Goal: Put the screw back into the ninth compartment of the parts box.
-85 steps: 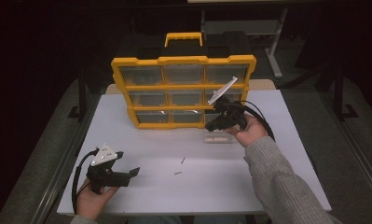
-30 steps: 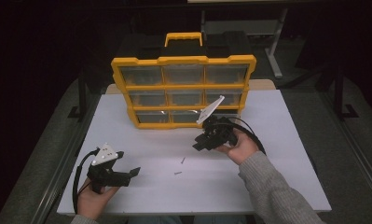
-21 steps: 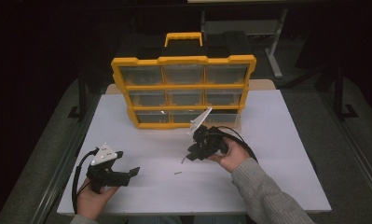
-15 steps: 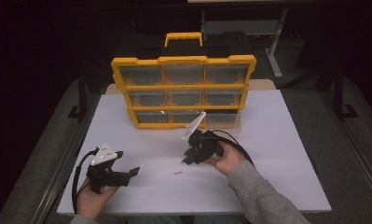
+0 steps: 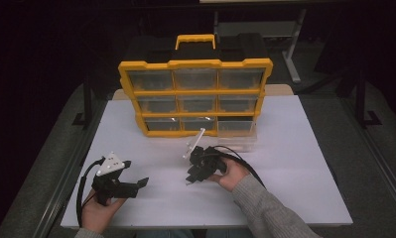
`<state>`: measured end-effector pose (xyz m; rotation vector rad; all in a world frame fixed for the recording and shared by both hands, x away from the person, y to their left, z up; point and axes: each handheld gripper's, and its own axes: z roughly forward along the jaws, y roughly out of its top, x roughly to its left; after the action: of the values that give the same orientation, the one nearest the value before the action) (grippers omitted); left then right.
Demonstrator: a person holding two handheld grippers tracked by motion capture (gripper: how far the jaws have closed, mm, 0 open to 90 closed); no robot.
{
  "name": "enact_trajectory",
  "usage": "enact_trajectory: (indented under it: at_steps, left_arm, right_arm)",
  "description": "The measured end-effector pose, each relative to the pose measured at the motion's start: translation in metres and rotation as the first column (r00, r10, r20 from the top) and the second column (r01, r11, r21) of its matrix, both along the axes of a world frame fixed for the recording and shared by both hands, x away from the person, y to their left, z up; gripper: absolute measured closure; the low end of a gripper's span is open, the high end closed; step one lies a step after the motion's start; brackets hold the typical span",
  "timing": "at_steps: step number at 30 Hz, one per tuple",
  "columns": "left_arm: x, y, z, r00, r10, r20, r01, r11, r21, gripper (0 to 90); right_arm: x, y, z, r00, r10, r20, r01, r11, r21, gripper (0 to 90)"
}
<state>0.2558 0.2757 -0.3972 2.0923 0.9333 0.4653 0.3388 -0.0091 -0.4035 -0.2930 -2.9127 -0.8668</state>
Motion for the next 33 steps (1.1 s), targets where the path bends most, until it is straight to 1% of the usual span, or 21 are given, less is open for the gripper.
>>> enact_trajectory:
  at_steps: [3,4,5,7,8,9,10,12,15,16,18,20,23,24,25,26,28,31,33]
  left_arm:
    - [0.0,0.0,0.0,1.0,0.0,0.002,0.0,1.0,-0.003,14.7]
    - [0.0,0.0,0.0,1.0,0.002,0.002,-0.002,1.0,-0.006,14.6]
    - [0.0,0.0,0.0,1.0,0.008,0.002,-0.008,0.9998,-0.018,14.7]
    - [0.0,0.0,0.0,1.0,0.006,0.0,-0.006,0.9999,-0.013,14.7]
    - [0.0,0.0,0.0,1.0,0.004,-0.002,-0.004,1.0,-0.009,14.7]
    - [0.0,0.001,0.0,1.0,0.001,-0.003,-0.001,1.0,-0.003,14.7]
    - [0.0,0.0,0.0,1.0,0.003,-0.002,-0.003,1.0,-0.009,14.7]
    - [0.0,0.0,-0.001,1.0,0.0,-0.001,0.0,1.0,-0.006,14.7]
    - [0.0,0.001,0.0,1.0,-0.004,0.0,0.004,1.0,0.001,14.7]
    - [0.0,0.0,0.0,1.0,0.0,-0.001,0.0,1.0,-0.007,14.7]
    - [0.0,0.001,0.0,1.0,0.004,-0.003,-0.004,1.0,-0.009,14.7]
    - [0.0,0.001,0.0,1.0,0.003,-0.003,-0.003,1.0,-0.007,14.7]
    - [0.0,0.001,0.0,1.0,0.002,-0.004,-0.002,1.0,-0.004,14.7]
    - [0.0,0.001,0.0,1.0,0.002,-0.001,-0.002,1.0,-0.004,14.7]
    - [0.0,0.001,0.0,1.0,0.002,-0.001,-0.002,1.0,-0.004,14.7]
    - [0.0,0.002,0.0,1.0,0.001,0.0,-0.001,1.0,-0.002,14.7]
    - [0.0,0.002,0.0,1.0,0.001,0.001,-0.001,1.0,-0.004,14.7]
    - [0.0,0.002,0.001,1.0,0.0,0.002,0.0,1.0,-0.003,14.6]
    - [0.0,0.002,0.0,1.0,0.001,0.0,-0.001,1.0,-0.003,14.6]
  right_arm:
    - [0.0,0.005,-0.006,0.9999,0.014,-0.003,-0.014,1.0,-0.01,69.3]
    - [-0.001,0.007,-0.008,1.0,0.008,-0.005,-0.008,1.0,-0.022,69.8]
    - [0.0,0.008,-0.01,0.9998,0.019,0.001,-0.019,1.0,-0.018,70.3]
    - [0.0,0.009,-0.011,0.9997,0.023,0.0,-0.023,1.0,-0.021,70.8]
    - [-0.001,0.012,-0.014,0.9996,0.027,-0.003,-0.027,0.999,-0.031,72.3]
    - [-0.001,0.013,-0.014,0.9996,0.027,-0.003,-0.028,0.999,-0.036,72.9]
    - [-0.001,0.014,-0.015,0.9992,0.039,0.005,-0.039,0.999,-0.034,73.2]
    - [-0.002,0.015,-0.017,0.9994,0.035,0.001,-0.035,0.998,-0.049,74.6]
    - [-0.002,0.017,-0.019,0.999,0.044,0.01,-0.043,0.997,-0.057,75.9]
    - [-0.002,0.017,-0.019,0.9992,0.04,0.008,-0.04,0.997,-0.061,76.2]
    - [-0.001,0.018,-0.021,0.9985,0.051,0.02,-0.049,0.997,-0.059,76.8]
    - [-0.001,0.019,-0.022,0.9987,0.047,0.018,-0.045,0.996,-0.073,78.6]
    - [-0.001,0.02,-0.023,0.9978,0.059,0.03,-0.056,0.995,-0.08,80.7]
    - [-0.001,0.02,-0.024,0.9976,0.059,0.038,-0.055,0.995,-0.086,82.7]
    - [-0.001,0.02,-0.024,0.9976,0.059,0.038,-0.055,0.995,-0.086,82.7]
    - [0.0,0.02,-0.025,0.9972,0.062,0.042,-0.058,0.995,-0.087,85.6]
    - [0.0,0.02,-0.025,0.9971,0.062,0.045,-0.058,0.994,-0.09,86.1]
    - [0.001,0.02,-0.025,0.9972,0.063,0.039,-0.06,0.994,-0.09,86.1]
    - [0.002,0.019,-0.025,0.9981,0.056,0.025,-0.053,0.995,-0.086,86.5]
